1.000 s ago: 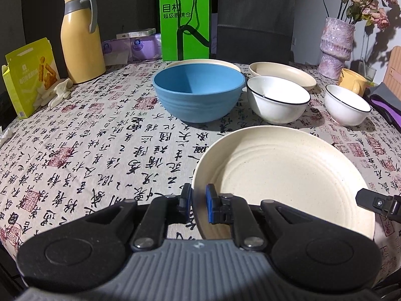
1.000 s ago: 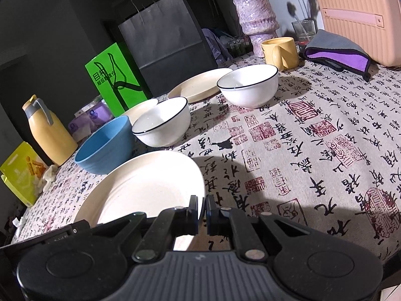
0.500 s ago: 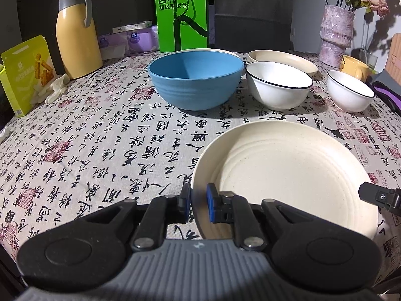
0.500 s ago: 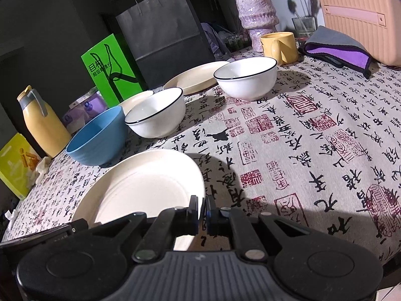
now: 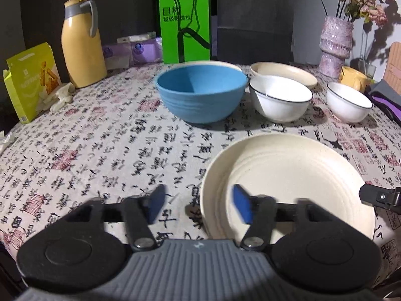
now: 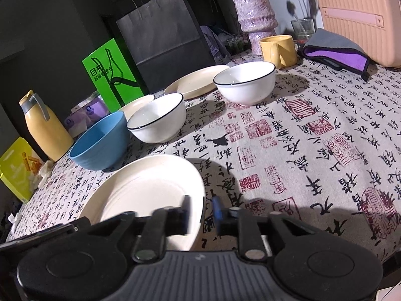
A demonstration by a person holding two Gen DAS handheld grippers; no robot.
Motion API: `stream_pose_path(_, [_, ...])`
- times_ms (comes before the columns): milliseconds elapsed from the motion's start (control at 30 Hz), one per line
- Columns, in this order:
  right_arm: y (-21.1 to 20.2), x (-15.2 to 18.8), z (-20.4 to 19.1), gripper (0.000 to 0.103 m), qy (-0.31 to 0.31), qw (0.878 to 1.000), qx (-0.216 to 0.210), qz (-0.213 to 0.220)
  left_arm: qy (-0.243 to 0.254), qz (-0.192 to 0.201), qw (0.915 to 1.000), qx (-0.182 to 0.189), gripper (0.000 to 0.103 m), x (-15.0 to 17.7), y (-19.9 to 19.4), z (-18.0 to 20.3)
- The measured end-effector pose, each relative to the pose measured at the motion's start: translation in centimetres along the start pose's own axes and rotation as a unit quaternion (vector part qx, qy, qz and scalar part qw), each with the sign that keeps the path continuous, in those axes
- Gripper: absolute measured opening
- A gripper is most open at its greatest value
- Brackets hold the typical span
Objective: Organize plates and bowls
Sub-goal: 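Open the left gripper to release the cream plate onto the table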
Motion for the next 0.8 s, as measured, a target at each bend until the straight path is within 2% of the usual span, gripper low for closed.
stream_pose_path(33, [-0.1,-0.1,0.0,0.038,-0.001,1.000,0.000,0.002,-0.002,0.006,1.0000,-0.001,0.079,-0.2,-0.3,-0.2])
stream_pose_path(67, [-0.3,-0.1,0.0,0.043,-0.002,1.000,0.001,0.005,-0.004,0.012,0.9999,0.000,0.084,-0.3,-0.5,-0.4])
stream_pose_path(133, [-0.7,-0.3,0.0,0.063,-0.006,1.000,0.003,0.010,-0.012,0.017,0.9998,0.001,0.090,-0.5,-1.0,-0.8])
stream_pose_path(167, [-0.8,-0.4,0.0,0.067,-0.007,1.000,0.002,0.012,-0.018,0.019,0.9997,0.001,0.101,-0.5,-1.1,-1.1])
stream_pose_path(233, [-1.2,-0.5,0.0,0.087,-0.003,1.000,-0.002,0.015,-0.034,0.024,0.9991,-0.001,0.103,-0.6,-1.5,-1.7])
stream_pose_path(333, [-1.6,-0.7,0.2,0.101,-0.001,1.000,-0.002,0.018,-0.055,0.022,0.9982,0.005,0.103,-0.6,-1.7,-2.6])
stream_pose_path(533, [-2.2,-0.6,0.0,0.103,-0.013,1.000,0.006,0.015,-0.073,0.026,0.9969,0.012,0.103,-0.6,-2.4,-3.7])
stream_pose_path(800, [-3.2,-0.5,-1.0,0.103,-0.033,0.999,0.006,0.019,-0.068,0.036,0.9969,0.015,0.103,-0.7,-3.3,-4.2])
Point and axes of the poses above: each gripper's, at about its wrist camera, not at the fingertips, and y roughly the way its jaws point, z to its right, x to its underside, the point moved 9 cm from there along y, roughly the way its jaws point, and after that the axes turned 1 degree about y, right-handed, at the moved point
